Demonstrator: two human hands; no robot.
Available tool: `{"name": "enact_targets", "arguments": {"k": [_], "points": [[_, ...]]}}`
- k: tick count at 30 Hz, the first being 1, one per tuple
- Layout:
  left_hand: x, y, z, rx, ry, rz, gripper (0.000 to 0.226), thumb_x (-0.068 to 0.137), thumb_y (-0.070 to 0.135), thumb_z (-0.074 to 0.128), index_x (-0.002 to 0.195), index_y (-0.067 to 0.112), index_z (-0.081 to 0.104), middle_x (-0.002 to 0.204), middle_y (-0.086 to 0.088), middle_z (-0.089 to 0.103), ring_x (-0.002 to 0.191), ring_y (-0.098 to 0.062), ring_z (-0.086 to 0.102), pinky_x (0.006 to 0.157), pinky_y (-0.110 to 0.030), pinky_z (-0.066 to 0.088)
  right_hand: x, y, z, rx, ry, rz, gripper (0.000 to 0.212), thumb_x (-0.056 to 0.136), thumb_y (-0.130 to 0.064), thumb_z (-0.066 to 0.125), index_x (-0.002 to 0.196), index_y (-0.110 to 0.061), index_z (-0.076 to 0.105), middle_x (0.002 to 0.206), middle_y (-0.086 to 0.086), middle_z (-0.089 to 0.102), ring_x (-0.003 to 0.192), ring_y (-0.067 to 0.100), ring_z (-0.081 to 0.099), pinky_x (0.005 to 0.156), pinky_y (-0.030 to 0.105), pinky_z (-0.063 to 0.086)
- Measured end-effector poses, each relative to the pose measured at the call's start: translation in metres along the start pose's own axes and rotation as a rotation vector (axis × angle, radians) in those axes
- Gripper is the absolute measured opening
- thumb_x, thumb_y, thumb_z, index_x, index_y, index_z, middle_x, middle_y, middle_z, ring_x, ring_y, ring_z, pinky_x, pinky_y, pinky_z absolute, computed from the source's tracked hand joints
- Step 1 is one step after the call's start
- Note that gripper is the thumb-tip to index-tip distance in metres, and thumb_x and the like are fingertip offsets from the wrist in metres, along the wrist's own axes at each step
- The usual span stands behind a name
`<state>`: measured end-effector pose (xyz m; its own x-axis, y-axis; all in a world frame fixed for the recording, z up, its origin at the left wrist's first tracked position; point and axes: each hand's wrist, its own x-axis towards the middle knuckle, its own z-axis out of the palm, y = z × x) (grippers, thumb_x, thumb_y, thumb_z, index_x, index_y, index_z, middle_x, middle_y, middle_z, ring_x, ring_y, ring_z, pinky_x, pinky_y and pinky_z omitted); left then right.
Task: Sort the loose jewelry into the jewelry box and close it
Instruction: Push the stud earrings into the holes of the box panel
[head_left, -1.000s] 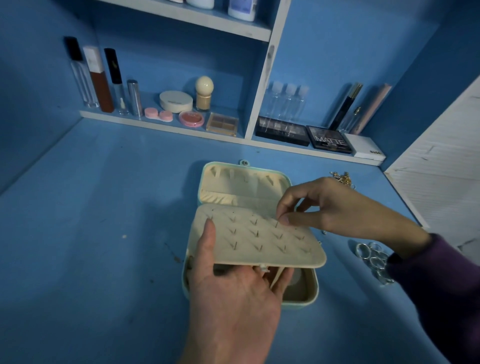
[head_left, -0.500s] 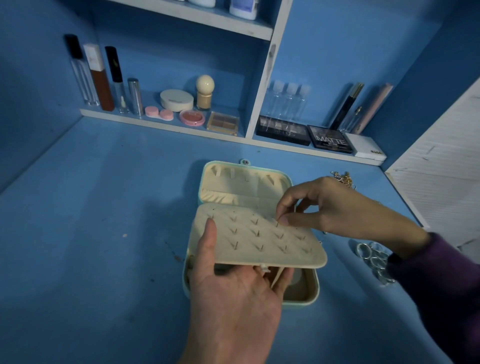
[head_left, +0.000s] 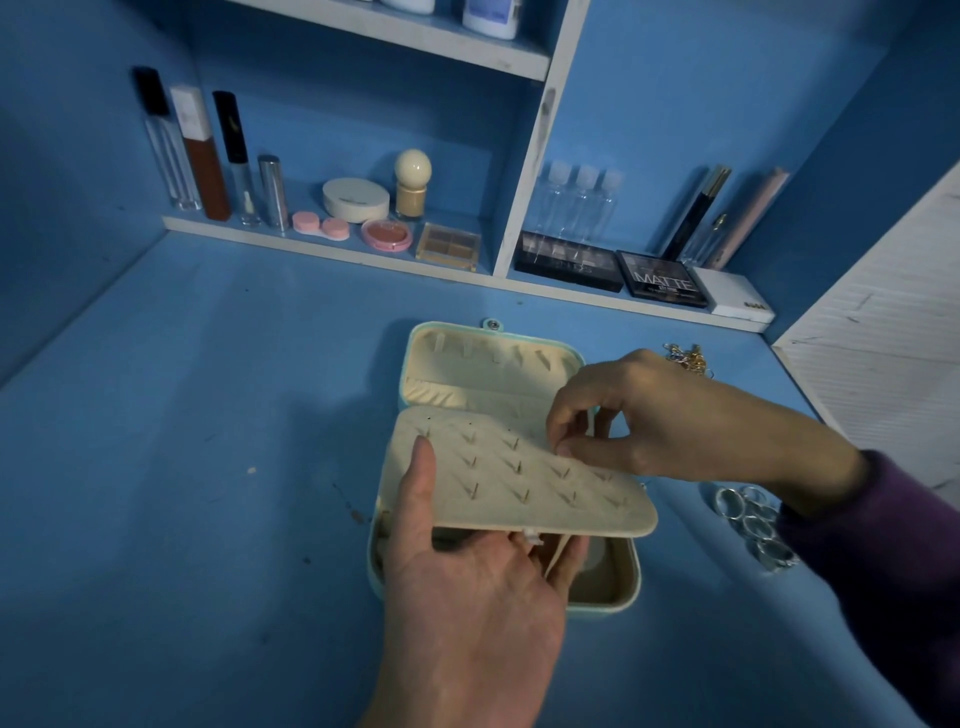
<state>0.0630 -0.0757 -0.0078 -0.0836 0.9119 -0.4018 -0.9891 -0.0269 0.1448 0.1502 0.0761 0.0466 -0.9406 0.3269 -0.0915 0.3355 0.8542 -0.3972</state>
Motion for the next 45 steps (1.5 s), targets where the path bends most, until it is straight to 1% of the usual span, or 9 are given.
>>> {"name": "enact_targets", "arguments": {"k": [7, 14, 19, 22, 27, 33, 39, 42, 45], "points": [[-0.001, 0.000, 0.000, -0.016, 0.004, 0.009, 0.065, 0.075, 0.061, 0.052, 0.123, 0.019, 0.064, 0.117, -0.012, 0.068, 0.107, -0.026, 0.066, 0.101, -0.044, 0.039, 0.003, 0.001, 0.001, 0.013, -0.042, 0.003, 0.008, 0.084, -0.011, 0.067, 0.089, -0.015, 0.072, 0.083, -0.010, 0.068, 0.075, 0.004, 0.061, 0.070, 0.018, 0.050], [-0.001, 0.000, 0.000, -0.007, -0.005, 0.008, 0.067, 0.073, 0.062, 0.053, 0.122, 0.018, 0.064, 0.117, -0.011, 0.068, 0.107, -0.025, 0.066, 0.101, -0.043, 0.039, 0.003, 0.001, -0.003, 0.042, -0.050, 0.004, 0.013, 0.083, -0.004, 0.065, 0.089, -0.015, 0.068, 0.084, -0.009, 0.069, 0.077, 0.004, 0.063, 0.071, 0.022, 0.052], [0.000, 0.000, 0.000, -0.006, -0.002, 0.011, 0.065, 0.075, 0.062, 0.052, 0.121, 0.019, 0.066, 0.117, -0.011, 0.068, 0.107, -0.025, 0.066, 0.101, -0.043, 0.039, 0.006, 0.000, -0.003, 0.045, -0.080, 0.033, 0.014, 0.081, -0.006, 0.065, 0.086, -0.018, 0.069, 0.081, -0.011, 0.068, 0.074, 0.002, 0.061, 0.071, 0.019, 0.051], [0.000, -0.001, 0.000, -0.006, 0.008, 0.009, 0.063, 0.076, 0.062, 0.052, 0.119, 0.018, 0.067, 0.115, -0.011, 0.069, 0.106, -0.026, 0.066, 0.102, -0.044, 0.038, 0.008, -0.001, -0.003, 0.052, -0.106, 0.054, 0.013, 0.080, -0.007, 0.066, 0.086, -0.018, 0.069, 0.081, -0.011, 0.068, 0.074, 0.003, 0.060, 0.069, 0.014, 0.048], [0.000, -0.001, -0.001, -0.010, 0.004, 0.007, 0.065, 0.075, 0.063, 0.052, 0.121, 0.019, 0.065, 0.116, -0.011, 0.069, 0.106, -0.026, 0.066, 0.102, -0.044, 0.038, 0.009, -0.002, -0.003, 0.073, -0.133, 0.054, 0.018, 0.080, -0.009, 0.067, 0.080, -0.027, 0.063, 0.081, -0.011, 0.065, 0.074, 0.003, 0.058, 0.067, 0.011, 0.044], [0.000, -0.001, -0.001, -0.022, 0.000, 0.004, 0.066, 0.074, 0.063, 0.052, 0.121, 0.019, 0.065, 0.116, -0.011, 0.069, 0.106, -0.025, 0.066, 0.102, -0.044, 0.038, 0.009, -0.002, -0.002, 0.083, -0.130, 0.079, 0.015, 0.079, -0.009, 0.068, 0.080, -0.023, 0.065, 0.080, -0.009, 0.064, 0.074, 0.002, 0.057, 0.066, 0.010, 0.043], [0.000, 0.000, -0.001, -0.011, 0.007, 0.007, 0.068, 0.071, 0.063, 0.055, 0.122, 0.020, 0.065, 0.117, -0.011, 0.068, 0.108, -0.025, 0.065, 0.103, -0.044, 0.038, 0.012, -0.002, -0.001, 0.061, -0.149, 0.115, 0.013, 0.079, -0.011, 0.068, 0.079, -0.024, 0.065, 0.079, -0.011, 0.063, 0.074, 0.000, 0.056, 0.065, 0.009, 0.042], [-0.001, 0.000, -0.001, -0.011, -0.011, 0.010, 0.066, 0.073, 0.062, 0.053, 0.123, 0.020, 0.064, 0.118, -0.010, 0.068, 0.108, -0.025, 0.065, 0.103, -0.043, 0.038, 0.007, 0.005, 0.001, 0.147, -0.115, 0.119, 0.009, 0.082, -0.011, 0.067, 0.083, -0.020, 0.068, 0.083, -0.008, 0.067, 0.075, 0.002, 0.059, 0.069, 0.014, 0.045], [-0.002, 0.001, 0.000, 0.013, -0.015, -0.003, 0.066, 0.074, 0.062, 0.051, 0.124, 0.020, 0.063, 0.118, -0.010, 0.068, 0.110, -0.024, 0.064, 0.103, -0.042, 0.038, -0.002, 0.015, 0.003, 0.305, -0.045, 0.149, 0.009, 0.087, -0.014, 0.066, 0.093, -0.019, 0.070, 0.091, -0.003, 0.069, 0.085, 0.011, 0.064, 0.081, 0.028, 0.051]]}}
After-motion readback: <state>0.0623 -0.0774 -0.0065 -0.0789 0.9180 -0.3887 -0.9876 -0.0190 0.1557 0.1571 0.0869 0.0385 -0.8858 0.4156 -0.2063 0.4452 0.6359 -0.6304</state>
